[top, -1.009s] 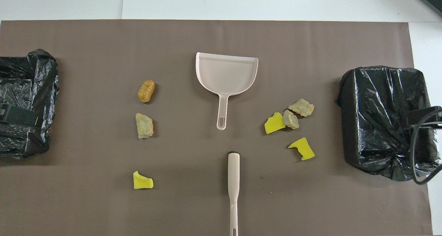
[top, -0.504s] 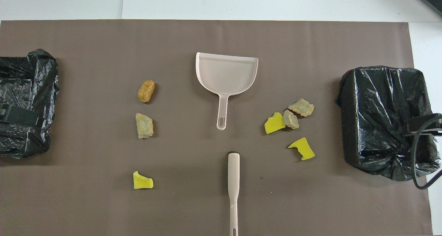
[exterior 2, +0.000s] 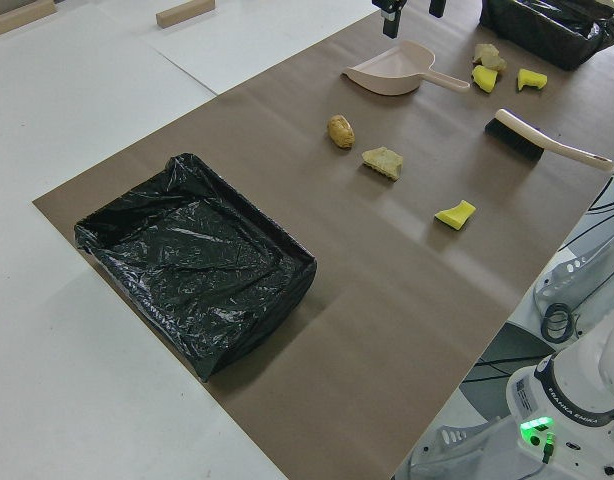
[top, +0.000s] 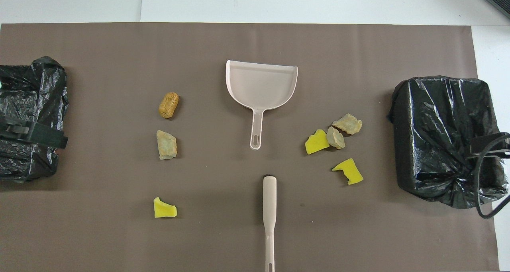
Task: Sweep and dump trash in bin
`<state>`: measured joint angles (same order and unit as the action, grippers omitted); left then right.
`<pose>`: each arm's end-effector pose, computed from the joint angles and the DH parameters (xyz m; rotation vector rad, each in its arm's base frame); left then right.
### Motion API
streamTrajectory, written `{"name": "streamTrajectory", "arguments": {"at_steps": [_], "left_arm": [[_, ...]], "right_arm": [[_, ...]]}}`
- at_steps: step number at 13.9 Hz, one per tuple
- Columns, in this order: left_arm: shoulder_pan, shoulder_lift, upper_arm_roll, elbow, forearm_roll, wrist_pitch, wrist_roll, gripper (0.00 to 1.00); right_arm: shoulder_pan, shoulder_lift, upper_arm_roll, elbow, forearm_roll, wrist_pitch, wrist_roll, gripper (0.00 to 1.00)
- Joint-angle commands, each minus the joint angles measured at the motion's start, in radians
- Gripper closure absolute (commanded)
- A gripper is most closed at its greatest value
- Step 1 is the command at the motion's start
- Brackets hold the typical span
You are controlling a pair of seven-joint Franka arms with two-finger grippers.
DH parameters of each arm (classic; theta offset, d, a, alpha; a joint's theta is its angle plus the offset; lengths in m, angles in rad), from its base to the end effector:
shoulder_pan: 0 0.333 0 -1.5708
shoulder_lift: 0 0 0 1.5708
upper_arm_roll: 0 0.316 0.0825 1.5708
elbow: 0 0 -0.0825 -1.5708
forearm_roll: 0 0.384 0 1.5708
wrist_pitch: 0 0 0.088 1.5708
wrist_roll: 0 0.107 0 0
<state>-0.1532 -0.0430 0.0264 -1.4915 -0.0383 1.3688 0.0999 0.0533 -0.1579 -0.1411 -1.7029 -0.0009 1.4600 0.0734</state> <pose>0.5144 -0.0699 0.6674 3.0802 -0.3604 -0.1245 0.4902 -0.0491 0.6355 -3.1071 0.2469 0.1347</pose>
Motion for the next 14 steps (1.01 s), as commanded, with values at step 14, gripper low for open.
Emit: {"name": "streamTrajectory", "arguments": {"at_steps": [14], "left_arm": [[-0.471, -0.115, -0.019, -0.435, 0.011, 0.294, -0.386, 0.0]], "right_arm": [[-0.01, -0.022, 0.005, -0.029, -0.002, 0.056, -0.029, 0.0]]}}
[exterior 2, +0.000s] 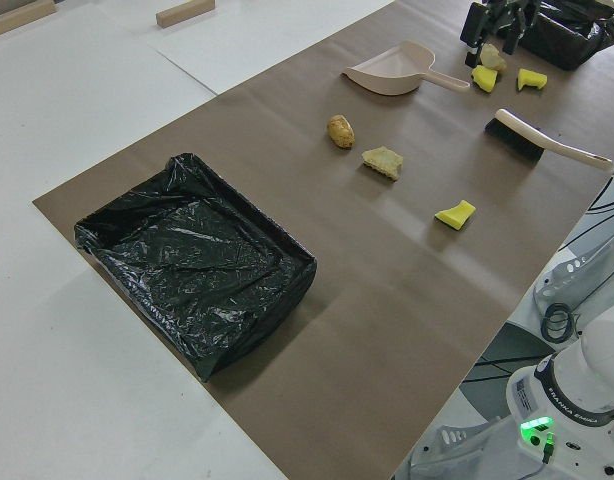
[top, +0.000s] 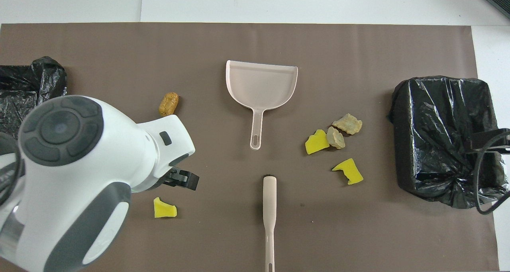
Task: Sweep and dump trash in bin
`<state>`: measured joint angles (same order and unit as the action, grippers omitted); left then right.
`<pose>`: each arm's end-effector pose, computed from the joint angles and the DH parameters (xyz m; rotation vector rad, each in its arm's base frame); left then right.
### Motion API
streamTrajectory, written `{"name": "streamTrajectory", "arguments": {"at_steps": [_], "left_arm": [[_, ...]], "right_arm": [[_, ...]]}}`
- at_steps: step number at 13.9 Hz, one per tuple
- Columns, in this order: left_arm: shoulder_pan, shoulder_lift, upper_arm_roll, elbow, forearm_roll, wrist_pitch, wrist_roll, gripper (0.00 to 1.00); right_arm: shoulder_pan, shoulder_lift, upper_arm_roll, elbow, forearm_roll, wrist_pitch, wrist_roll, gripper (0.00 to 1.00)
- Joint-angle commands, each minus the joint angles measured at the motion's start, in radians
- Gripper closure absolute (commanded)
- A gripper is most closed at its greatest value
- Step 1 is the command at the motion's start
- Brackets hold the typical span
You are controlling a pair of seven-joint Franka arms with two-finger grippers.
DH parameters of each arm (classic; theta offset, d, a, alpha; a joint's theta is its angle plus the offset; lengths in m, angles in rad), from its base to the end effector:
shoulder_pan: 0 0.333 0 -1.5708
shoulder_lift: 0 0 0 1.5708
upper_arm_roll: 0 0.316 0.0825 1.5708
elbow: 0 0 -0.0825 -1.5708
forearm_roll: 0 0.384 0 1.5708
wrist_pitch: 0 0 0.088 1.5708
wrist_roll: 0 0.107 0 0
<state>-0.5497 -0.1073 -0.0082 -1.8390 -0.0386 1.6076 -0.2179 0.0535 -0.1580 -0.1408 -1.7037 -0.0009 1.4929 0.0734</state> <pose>0.4343 -0.2759 0.5589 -3.0789 0.5223 0.2018 0.4939 -0.0492 0.6378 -3.1092 0.2468 0.0846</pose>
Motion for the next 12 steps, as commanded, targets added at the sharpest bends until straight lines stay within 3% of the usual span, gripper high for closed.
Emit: {"name": "streamTrajectory", "arguments": {"at_steps": [1, 7, 10, 12], "left_arm": [[-0.111, -0.055, 0.016, -0.112, 0.011, 0.08, -0.112, 0.0], [-0.347, -0.052, 0.014, -0.278, 0.008, 0.244, -0.352, 0.0], [-0.47, -0.049, 0.013, -0.411, 0.006, 0.432, -0.5, 0.0], [-0.513, -0.008, 0.011, -0.434, 0.005, 0.526, -0.569, 0.0]], "right_arm": [[-0.011, -0.022, 0.004, -0.028, -0.002, 0.023, -0.029, 0.0], [-0.011, -0.022, 0.004, -0.028, -0.002, 0.023, -0.03, 0.0], [-0.011, -0.022, 0.004, -0.03, -0.002, 0.021, -0.03, 0.0], [-0.011, -0.022, 0.004, -0.03, -0.002, 0.021, -0.032, 0.0]]}}
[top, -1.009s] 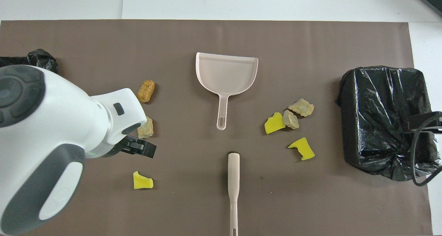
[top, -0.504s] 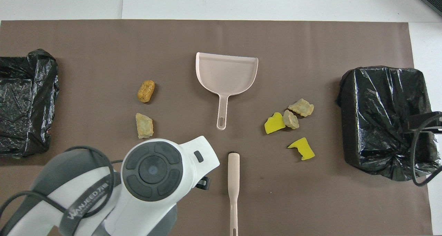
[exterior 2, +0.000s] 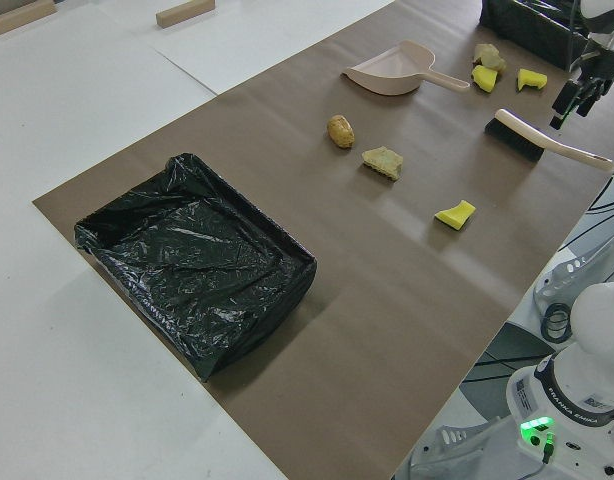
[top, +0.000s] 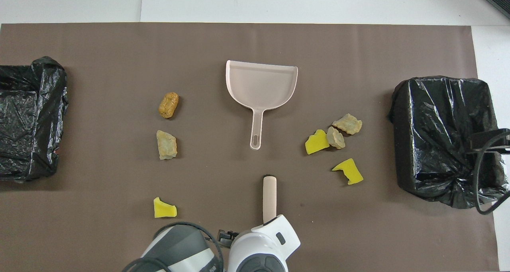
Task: Sweep and dump trash in bin
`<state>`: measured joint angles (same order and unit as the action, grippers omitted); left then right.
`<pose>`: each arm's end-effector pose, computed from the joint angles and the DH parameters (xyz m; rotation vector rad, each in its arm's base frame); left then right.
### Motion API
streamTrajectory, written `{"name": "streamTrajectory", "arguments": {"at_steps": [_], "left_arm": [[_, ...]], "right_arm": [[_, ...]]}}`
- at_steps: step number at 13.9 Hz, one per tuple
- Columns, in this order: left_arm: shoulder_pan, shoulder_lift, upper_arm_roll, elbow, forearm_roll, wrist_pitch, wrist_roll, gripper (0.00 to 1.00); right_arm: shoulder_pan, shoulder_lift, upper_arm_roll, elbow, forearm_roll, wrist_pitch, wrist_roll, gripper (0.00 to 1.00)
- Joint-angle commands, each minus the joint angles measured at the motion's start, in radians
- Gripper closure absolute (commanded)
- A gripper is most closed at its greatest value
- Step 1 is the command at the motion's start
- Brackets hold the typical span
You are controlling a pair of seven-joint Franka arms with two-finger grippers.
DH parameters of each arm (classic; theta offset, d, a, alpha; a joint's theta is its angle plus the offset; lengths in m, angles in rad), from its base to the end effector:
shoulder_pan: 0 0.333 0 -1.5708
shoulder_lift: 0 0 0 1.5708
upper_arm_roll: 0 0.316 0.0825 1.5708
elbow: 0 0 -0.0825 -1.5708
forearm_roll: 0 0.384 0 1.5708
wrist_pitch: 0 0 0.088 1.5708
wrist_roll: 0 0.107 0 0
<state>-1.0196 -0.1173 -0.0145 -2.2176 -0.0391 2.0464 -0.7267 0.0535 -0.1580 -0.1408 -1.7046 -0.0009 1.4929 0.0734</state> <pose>0.2538 -0.4310 0.4222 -3.0870 0.4483 0.0927 0.4938 -0.0492 0.6374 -3.1091 0.2468 0.0860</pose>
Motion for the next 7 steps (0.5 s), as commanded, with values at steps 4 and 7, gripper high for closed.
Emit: {"name": "streamTrajectory", "arguments": {"at_steps": [4, 7], "left_arm": [[-0.08, 0.077, 0.018, -0.054, 0.004, 0.21, -0.102, 0.0], [-0.111, 0.135, 0.019, -0.048, 0.004, 0.23, -0.105, 0.0]], "right_arm": [[-0.011, -0.022, 0.004, -0.029, -0.002, 0.021, -0.032, 0.0], [-0.011, -0.022, 0.004, -0.029, -0.002, 0.021, -0.03, 0.0]]}}
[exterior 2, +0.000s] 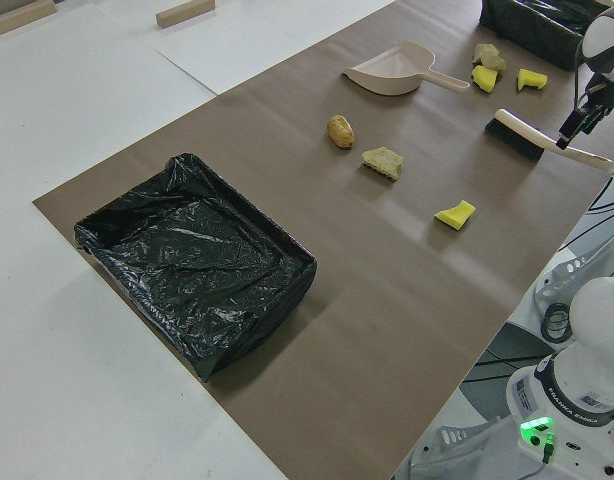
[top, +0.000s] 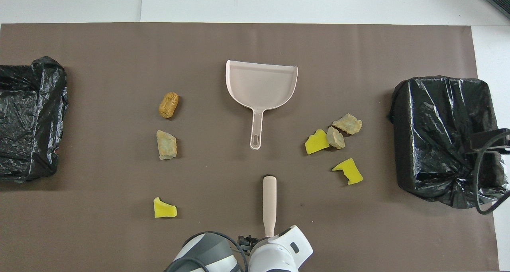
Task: Sweep and dump trash in bin
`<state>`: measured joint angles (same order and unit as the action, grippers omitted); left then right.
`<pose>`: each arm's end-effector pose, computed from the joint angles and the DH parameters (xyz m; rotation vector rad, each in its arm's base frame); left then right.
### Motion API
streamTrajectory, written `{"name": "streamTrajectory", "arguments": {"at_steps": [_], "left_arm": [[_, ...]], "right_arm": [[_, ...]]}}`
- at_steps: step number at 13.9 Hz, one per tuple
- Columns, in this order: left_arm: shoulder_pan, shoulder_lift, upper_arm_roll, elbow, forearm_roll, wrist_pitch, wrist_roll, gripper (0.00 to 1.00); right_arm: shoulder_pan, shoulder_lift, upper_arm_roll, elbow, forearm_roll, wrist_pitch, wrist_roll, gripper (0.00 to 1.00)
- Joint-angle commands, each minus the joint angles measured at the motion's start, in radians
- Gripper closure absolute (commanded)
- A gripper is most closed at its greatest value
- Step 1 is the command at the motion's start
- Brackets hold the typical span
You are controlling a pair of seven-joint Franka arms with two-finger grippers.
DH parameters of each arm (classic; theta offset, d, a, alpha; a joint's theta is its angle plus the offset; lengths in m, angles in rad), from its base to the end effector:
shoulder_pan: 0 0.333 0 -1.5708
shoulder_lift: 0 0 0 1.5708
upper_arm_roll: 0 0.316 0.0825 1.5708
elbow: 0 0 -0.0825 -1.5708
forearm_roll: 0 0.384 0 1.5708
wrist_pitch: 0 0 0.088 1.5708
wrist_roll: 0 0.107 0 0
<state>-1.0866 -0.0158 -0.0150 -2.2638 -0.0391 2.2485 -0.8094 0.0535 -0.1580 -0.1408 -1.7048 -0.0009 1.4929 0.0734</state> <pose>0.2326 -0.4612 0.3670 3.0956 -0.4168 -0.0381 0.4938 -0.0492 0.6373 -3.1091 0.2468 0.0863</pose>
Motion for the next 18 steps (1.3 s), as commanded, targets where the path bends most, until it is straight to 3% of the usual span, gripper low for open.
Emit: {"name": "streamTrajectory", "arguments": {"at_steps": [1, 4, 5, 7, 9, 11, 12, 15, 18], "left_arm": [[-0.044, 0.042, 0.02, -0.002, 0.004, 0.034, -0.025, 0.0], [-0.045, 0.043, 0.02, -0.002, 0.004, 0.028, -0.025, 0.0], [-0.045, 0.043, 0.018, -0.002, 0.004, 0.023, -0.025, 0.06], [-0.047, 0.043, 0.02, 0.0, 0.004, 0.016, -0.024, 0.42], [-0.042, 0.042, 0.021, 0.001, 0.004, 0.002, -0.017, 0.86], [-0.038, 0.04, 0.02, 0.001, 0.004, -0.004, -0.013, 0.91], [-0.038, 0.039, 0.02, 0.001, 0.004, -0.023, -0.011, 0.99], [-0.015, -0.009, 0.026, 0.018, 0.004, -0.14, -0.01, 1.0], [0.077, -0.064, 0.029, 0.021, 0.004, -0.266, -0.011, 1.0]], "right_arm": [[-0.011, -0.022, 0.004, -0.029, -0.002, 0.02, -0.03, 0.0], [-0.011, -0.022, 0.004, -0.029, -0.002, 0.02, -0.03, 0.0], [-0.011, -0.022, 0.004, -0.03, -0.002, 0.02, -0.03, 0.0], [-0.012, -0.022, 0.004, -0.029, -0.002, 0.021, -0.032, 0.0], [-0.011, -0.022, 0.004, -0.029, -0.002, 0.02, -0.032, 0.0], [-0.011, -0.022, 0.004, -0.029, -0.002, 0.02, -0.032, 0.0], [-0.011, -0.022, 0.004, -0.029, -0.002, 0.021, -0.032, 0.0], [-0.011, -0.022, 0.004, -0.029, -0.002, 0.021, -0.032, 0.0], [0.0, -0.014, 0.009, -0.024, -0.005, 0.024, -0.032, 0.0]]}}
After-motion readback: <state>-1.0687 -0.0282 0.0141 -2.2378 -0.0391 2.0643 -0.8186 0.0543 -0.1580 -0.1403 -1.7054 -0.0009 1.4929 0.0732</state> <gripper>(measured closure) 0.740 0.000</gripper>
